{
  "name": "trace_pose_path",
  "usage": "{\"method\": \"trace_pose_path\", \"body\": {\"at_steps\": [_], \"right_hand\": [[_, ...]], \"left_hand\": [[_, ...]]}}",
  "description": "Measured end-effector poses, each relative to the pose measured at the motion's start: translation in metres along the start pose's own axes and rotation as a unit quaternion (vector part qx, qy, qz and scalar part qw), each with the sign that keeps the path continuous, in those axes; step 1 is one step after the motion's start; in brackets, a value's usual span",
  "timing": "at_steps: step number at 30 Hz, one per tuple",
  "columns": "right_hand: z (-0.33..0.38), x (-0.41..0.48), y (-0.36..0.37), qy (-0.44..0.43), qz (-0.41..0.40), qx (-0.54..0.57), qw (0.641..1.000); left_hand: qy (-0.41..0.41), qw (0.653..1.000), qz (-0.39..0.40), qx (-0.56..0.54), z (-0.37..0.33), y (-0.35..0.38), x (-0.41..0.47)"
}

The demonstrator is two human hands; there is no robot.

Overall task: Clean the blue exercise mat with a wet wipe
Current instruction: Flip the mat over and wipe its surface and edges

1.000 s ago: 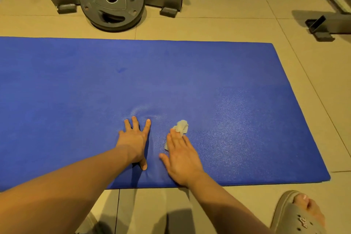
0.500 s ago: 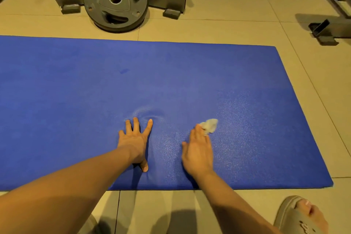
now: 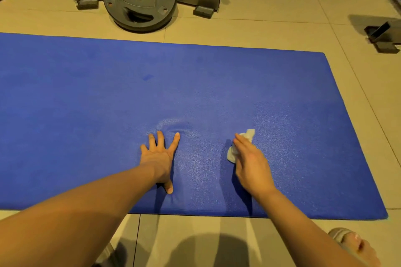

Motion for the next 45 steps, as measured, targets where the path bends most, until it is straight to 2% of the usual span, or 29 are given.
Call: {"method": "trace_pose_path", "body": {"at_steps": [2, 6, 8, 12, 17, 20, 23, 26, 29, 32, 36, 38, 42, 45], "right_hand": [[0.000, 0.002, -0.006, -0.019, -0.047, -0.022, 0.998], [-0.005, 0.012, -0.014, 0.008, -0.091, -0.068, 0.993], [-0.018, 0.015, -0.013, 0.027, -0.063, -0.120, 0.990], [-0.040, 0.003, 0.011, 0.041, 0.070, -0.212, 0.974], [-0.002, -0.003, 0.038, 0.073, 0.063, -0.209, 0.973], [0.044, 0.007, 0.067, 0.034, 0.075, -0.193, 0.978], [0.076, 0.015, 0.092, -0.048, 0.111, -0.198, 0.973], [0.054, 0.019, 0.075, -0.095, 0.161, -0.234, 0.954], [-0.011, 0.012, 0.028, -0.024, 0.137, -0.246, 0.959], [-0.063, 0.003, -0.008, 0.072, 0.121, -0.281, 0.949], [-0.043, 0.017, 0.007, 0.143, 0.093, -0.264, 0.949], [-0.002, 0.027, 0.033, 0.121, 0.088, -0.233, 0.961], [0.080, 0.035, 0.082, -0.012, 0.125, -0.183, 0.975], [0.071, 0.035, 0.079, -0.095, 0.174, -0.219, 0.955]], "left_hand": [[0.001, 1.000, 0.001, -0.003, 0.000, 0.000, 0.000], [-0.002, 1.000, 0.005, -0.003, -0.001, 0.000, 0.001], [-0.003, 1.000, 0.005, -0.004, -0.001, 0.000, 0.001], [-0.002, 1.000, 0.008, -0.004, -0.001, 0.001, 0.001], [-0.003, 1.000, 0.014, -0.003, 0.000, 0.000, -0.001], [-0.005, 1.000, 0.006, 0.006, 0.000, 0.000, 0.000], [-0.008, 1.000, 0.008, 0.004, 0.002, 0.004, 0.002], [0.000, 1.000, -0.008, -0.002, 0.002, 0.002, 0.003], [0.001, 1.000, -0.007, -0.009, 0.002, 0.000, 0.001], [0.001, 1.000, -0.001, -0.014, 0.001, 0.000, 0.002], [0.002, 1.000, -0.014, -0.018, 0.002, 0.001, 0.003], [0.001, 1.000, -0.021, -0.014, 0.001, 0.002, 0.003], [-0.003, 1.000, -0.011, -0.003, 0.001, 0.001, 0.004], [0.020, 0.999, -0.020, 0.021, 0.005, -0.002, 0.004]]}}
Point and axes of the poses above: each hand's wrist, its own x-axis towards the middle knuckle, its own y-axis out of the palm, z = x × y, the point moved 5 cm from there along x, towards the middle knuckle, and after that the axes turned 5 degrees about -y, right-handed, at the moved point
